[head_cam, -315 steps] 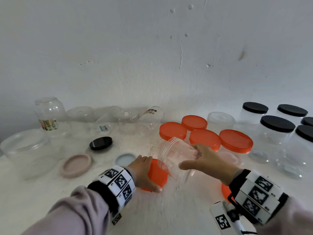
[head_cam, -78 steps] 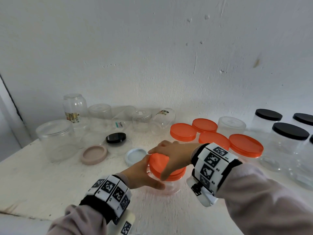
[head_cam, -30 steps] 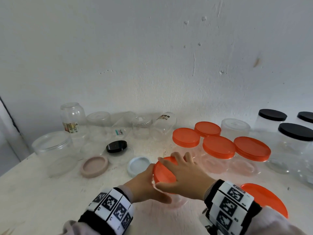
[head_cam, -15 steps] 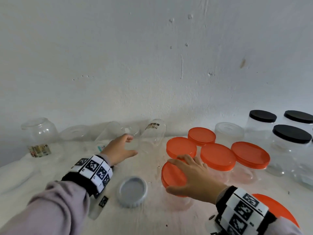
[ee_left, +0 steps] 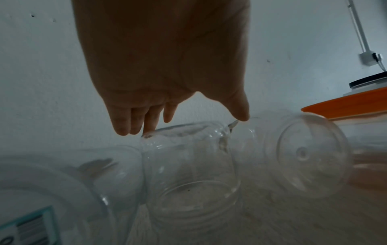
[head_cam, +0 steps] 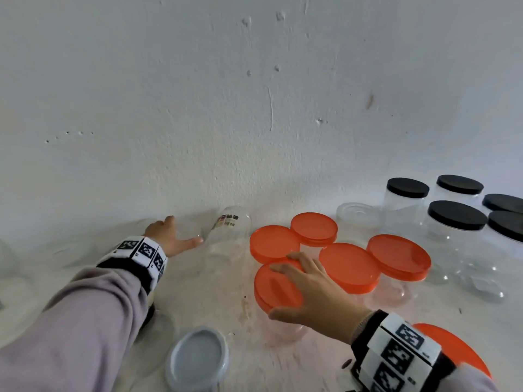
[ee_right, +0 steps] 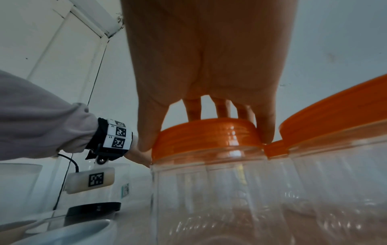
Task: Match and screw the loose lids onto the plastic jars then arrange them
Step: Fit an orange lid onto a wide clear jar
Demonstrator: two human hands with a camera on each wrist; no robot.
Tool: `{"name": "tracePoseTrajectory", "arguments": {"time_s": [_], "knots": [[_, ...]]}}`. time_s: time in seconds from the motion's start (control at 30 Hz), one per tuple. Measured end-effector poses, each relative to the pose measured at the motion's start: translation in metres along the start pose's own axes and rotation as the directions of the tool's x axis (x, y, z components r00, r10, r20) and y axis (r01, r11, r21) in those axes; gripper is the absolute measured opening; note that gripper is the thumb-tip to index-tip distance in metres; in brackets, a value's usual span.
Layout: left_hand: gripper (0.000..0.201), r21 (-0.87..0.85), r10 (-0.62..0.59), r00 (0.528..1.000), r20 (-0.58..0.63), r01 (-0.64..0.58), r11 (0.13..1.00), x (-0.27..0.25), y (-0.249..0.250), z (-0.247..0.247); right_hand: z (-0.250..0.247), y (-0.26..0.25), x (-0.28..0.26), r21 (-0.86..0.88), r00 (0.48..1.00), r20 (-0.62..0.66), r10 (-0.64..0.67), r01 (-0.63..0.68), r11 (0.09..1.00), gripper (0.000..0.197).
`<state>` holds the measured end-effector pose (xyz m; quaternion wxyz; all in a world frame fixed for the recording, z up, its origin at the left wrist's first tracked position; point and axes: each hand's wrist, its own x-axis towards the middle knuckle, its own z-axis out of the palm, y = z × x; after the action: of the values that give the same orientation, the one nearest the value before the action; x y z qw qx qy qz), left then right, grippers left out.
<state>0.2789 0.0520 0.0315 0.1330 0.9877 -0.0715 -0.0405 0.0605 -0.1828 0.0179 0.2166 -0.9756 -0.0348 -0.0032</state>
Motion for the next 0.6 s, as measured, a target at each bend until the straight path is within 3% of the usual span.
{"name": "tracePoseTrajectory", "arguments": {"time_s": [0.13, 0.27, 0.33, 0.47, 0.6], "knots": [[0.107, -0.024, -0.03, 0.999, 0.027, 0.031, 0.999, 0.0, 0.003, 0.003, -0.001, 0.0, 0.007, -0.002, 1.0, -0.012, 0.006, -0.006, 1.0, 0.077], [0.093, -0.026, -0.063, 0.998, -0.023, 0.062, 0.998, -0.001, 0.004, 0.005, 0.0, 0.001, 0.013, -0.042, 0.999, -0.039, 0.023, -0.024, 0.999, 0.075], [0.097, -0.021, -0.06, 0.997, -0.042, 0.059, 0.998, -0.003, 0.005, 0.003, 0.002, 0.001, 0.015, -0.085, 0.997, -0.064, 0.03, -0.035, 0.996, 0.073], [0.107, -0.078, -0.048, 0.989, -0.137, 0.037, 0.996, -0.013, 0.006, -0.006, 0.005, -0.002, 0.012, -0.216, 0.994, -0.111, -0.005, -0.019, 0.976, 0.069], [0.104, -0.075, -0.04, 0.97, -0.241, 0.022, 0.997, -0.03, 0.007, -0.017, 0.001, 0.004, -0.006, -0.168, 0.995, -0.097, -0.03, 0.013, 0.986, 0.07]]}}
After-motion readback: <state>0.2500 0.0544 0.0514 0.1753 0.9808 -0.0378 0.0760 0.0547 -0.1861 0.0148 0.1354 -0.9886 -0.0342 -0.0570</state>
